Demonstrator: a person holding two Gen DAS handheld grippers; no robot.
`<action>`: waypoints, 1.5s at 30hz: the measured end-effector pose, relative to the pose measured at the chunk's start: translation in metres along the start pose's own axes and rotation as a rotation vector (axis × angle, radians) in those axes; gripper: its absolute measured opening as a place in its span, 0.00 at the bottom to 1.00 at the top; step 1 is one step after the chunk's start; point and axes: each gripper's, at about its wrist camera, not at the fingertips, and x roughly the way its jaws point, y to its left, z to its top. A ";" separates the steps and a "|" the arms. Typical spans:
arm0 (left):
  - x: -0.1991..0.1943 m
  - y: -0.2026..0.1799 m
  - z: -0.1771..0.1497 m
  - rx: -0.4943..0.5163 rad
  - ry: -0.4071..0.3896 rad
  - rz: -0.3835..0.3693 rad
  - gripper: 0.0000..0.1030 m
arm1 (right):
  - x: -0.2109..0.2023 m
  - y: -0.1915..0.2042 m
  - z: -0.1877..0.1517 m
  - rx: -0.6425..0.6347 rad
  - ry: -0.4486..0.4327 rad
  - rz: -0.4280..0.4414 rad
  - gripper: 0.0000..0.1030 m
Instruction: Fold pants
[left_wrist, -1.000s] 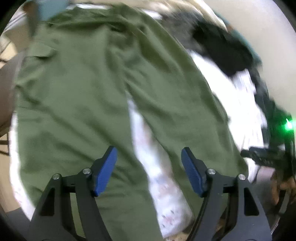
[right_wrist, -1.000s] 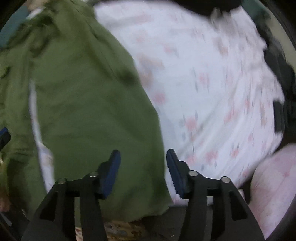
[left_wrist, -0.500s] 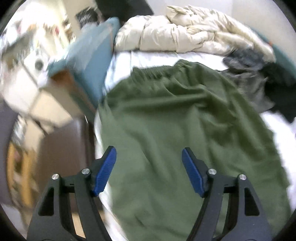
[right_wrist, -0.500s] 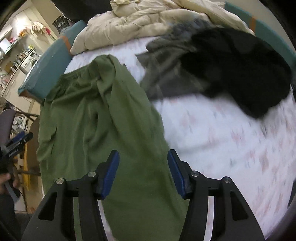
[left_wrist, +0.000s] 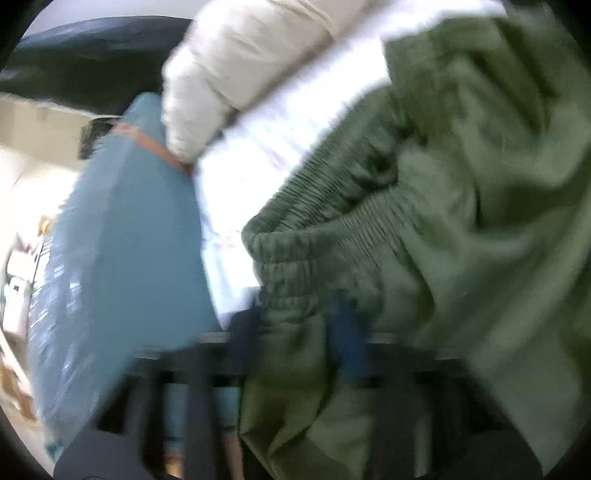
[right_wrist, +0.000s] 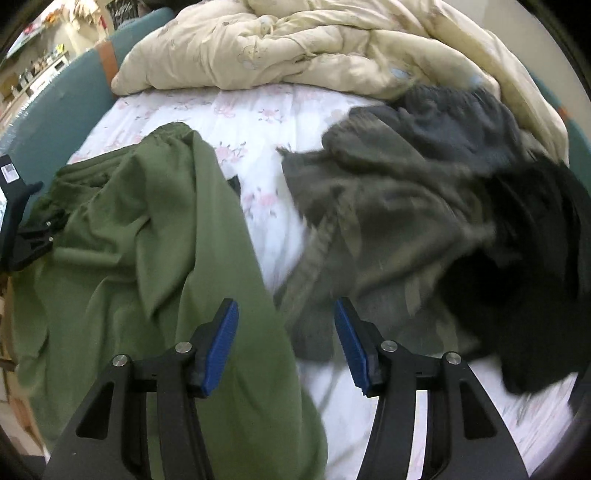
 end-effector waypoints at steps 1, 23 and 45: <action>0.000 0.000 -0.002 0.007 -0.013 -0.003 0.10 | 0.008 0.004 0.010 -0.017 0.005 -0.009 0.55; -0.019 0.122 -0.062 -0.695 -0.183 -0.270 0.08 | 0.144 0.123 0.167 -0.098 0.077 0.275 0.55; -0.046 0.138 0.066 -0.537 -0.353 -0.168 0.07 | -0.006 0.047 0.217 -0.191 -0.405 -0.254 0.04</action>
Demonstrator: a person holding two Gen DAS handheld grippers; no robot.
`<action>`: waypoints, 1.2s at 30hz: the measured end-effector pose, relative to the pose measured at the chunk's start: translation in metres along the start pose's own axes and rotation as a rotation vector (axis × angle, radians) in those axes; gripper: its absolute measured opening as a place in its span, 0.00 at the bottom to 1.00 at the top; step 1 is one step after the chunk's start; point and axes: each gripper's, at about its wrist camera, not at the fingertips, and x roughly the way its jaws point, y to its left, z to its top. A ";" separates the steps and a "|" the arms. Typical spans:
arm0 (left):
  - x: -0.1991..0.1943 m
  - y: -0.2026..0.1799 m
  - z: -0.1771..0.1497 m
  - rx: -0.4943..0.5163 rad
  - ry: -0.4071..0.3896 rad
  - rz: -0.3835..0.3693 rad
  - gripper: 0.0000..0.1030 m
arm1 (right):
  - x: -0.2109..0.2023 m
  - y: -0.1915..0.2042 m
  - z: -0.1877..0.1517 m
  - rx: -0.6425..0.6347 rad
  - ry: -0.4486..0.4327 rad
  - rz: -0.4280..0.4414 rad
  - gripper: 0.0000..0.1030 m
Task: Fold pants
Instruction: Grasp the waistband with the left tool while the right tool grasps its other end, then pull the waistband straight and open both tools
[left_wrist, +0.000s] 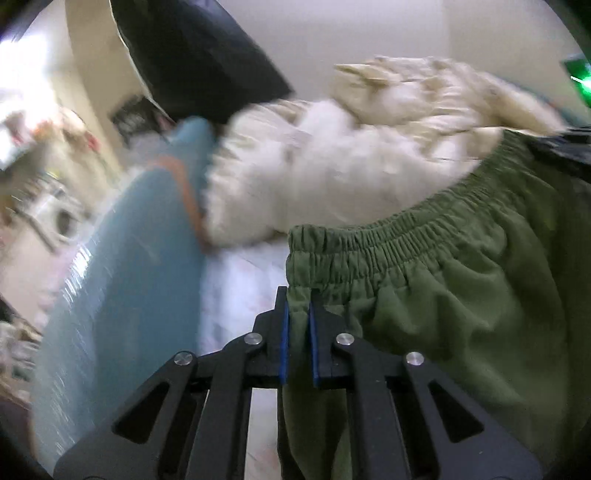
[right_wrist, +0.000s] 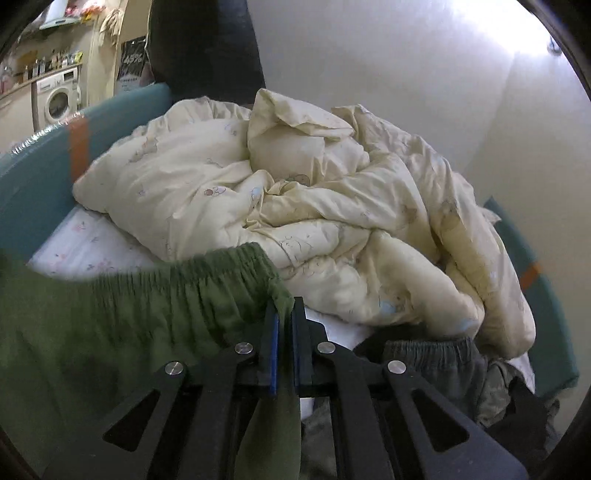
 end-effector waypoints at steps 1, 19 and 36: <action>0.019 -0.003 0.004 0.022 0.041 0.010 0.07 | 0.008 0.007 -0.002 -0.021 0.013 -0.008 0.04; 0.068 0.001 -0.059 -0.152 0.225 0.047 0.85 | 0.076 0.042 -0.070 -0.077 0.277 0.014 0.68; -0.208 -0.028 -0.236 -0.338 0.327 -0.237 0.85 | -0.201 0.047 -0.240 0.146 0.308 0.487 0.68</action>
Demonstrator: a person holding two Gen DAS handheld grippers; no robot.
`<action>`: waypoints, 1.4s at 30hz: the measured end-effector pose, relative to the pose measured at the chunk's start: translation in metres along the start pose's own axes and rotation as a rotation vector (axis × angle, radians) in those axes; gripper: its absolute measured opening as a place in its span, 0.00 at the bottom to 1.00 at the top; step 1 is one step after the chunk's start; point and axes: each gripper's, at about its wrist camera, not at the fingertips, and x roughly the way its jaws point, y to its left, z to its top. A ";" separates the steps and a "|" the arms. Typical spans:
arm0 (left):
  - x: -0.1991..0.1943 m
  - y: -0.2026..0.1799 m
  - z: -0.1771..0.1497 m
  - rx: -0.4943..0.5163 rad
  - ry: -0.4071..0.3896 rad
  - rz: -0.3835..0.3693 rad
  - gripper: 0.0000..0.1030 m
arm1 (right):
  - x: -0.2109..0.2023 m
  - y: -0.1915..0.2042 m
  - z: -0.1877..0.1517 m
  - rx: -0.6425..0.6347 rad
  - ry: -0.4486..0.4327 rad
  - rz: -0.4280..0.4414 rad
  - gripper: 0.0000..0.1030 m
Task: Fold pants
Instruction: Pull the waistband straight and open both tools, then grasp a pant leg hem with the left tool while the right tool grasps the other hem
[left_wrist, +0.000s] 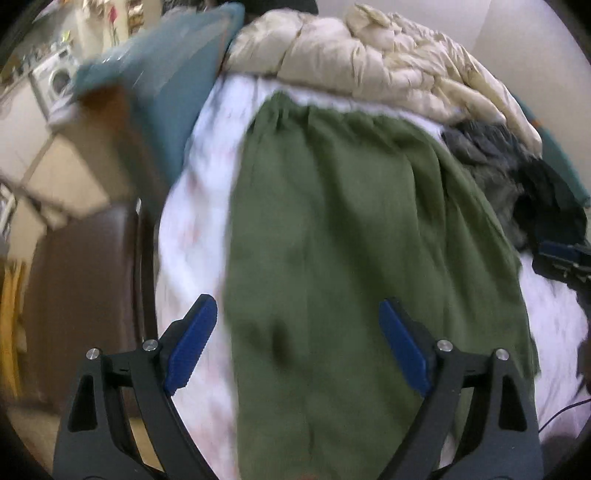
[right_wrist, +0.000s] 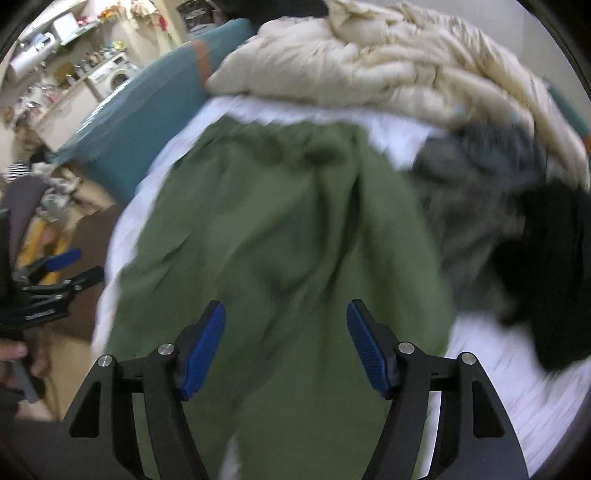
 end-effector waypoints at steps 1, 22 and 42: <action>-0.007 0.003 -0.023 -0.013 0.014 -0.004 0.85 | -0.004 0.006 -0.021 0.008 0.006 0.020 0.68; -0.053 0.010 -0.272 -0.077 0.265 -0.002 0.54 | -0.004 0.079 -0.301 0.236 0.197 0.160 0.68; -0.072 0.048 -0.298 -0.156 0.295 0.112 0.00 | 0.025 0.114 -0.362 0.237 0.361 0.271 0.00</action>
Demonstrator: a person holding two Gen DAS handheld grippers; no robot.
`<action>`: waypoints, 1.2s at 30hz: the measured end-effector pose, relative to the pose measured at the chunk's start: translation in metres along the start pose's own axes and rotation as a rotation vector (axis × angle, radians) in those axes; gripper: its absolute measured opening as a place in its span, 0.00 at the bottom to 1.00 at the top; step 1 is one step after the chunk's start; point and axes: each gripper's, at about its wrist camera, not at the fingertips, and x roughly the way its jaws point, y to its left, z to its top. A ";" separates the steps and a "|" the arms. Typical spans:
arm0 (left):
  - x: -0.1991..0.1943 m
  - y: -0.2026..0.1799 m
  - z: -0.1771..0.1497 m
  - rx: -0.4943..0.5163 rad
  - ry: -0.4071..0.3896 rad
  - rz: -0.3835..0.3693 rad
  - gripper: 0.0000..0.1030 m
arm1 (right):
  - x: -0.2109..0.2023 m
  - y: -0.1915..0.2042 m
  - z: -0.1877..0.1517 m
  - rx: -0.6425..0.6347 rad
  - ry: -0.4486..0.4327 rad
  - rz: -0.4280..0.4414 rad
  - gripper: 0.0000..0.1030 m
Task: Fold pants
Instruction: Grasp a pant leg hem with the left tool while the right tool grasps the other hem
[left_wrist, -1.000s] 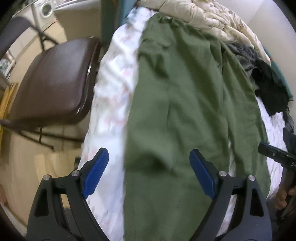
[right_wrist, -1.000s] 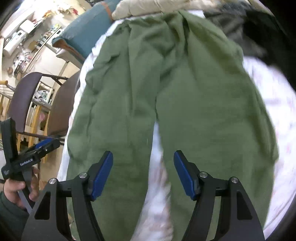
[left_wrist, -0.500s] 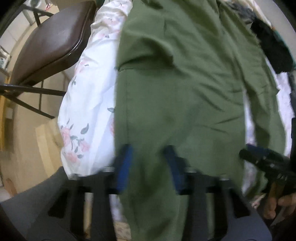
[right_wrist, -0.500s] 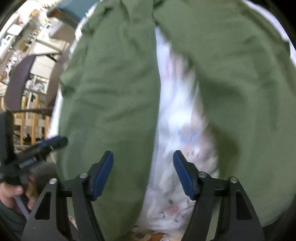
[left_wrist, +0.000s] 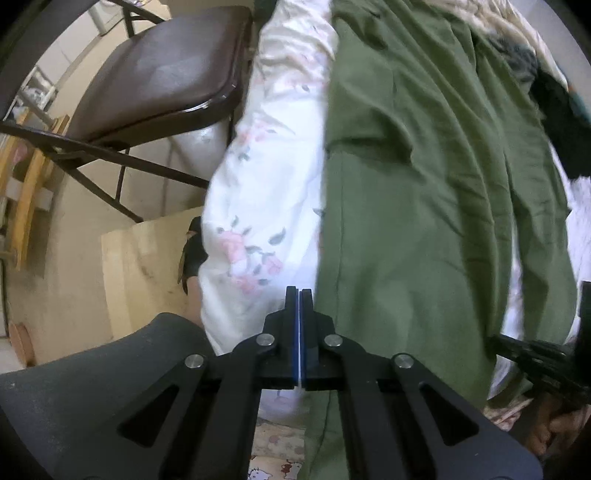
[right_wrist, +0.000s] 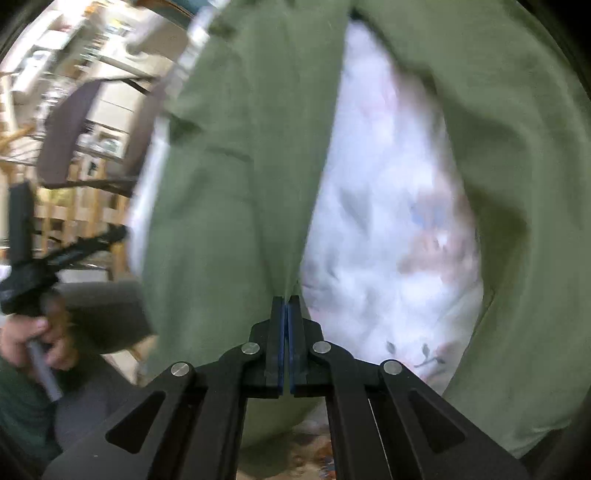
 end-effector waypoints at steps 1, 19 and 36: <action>0.001 -0.003 0.000 0.007 -0.004 0.004 0.00 | 0.009 -0.007 0.001 0.013 0.020 -0.036 0.00; 0.020 -0.027 -0.053 -0.035 0.273 -0.140 0.68 | -0.013 -0.026 -0.037 0.194 0.120 0.083 0.53; 0.031 -0.085 -0.098 0.252 0.414 -0.110 0.04 | 0.066 0.025 -0.056 0.002 0.363 0.064 0.08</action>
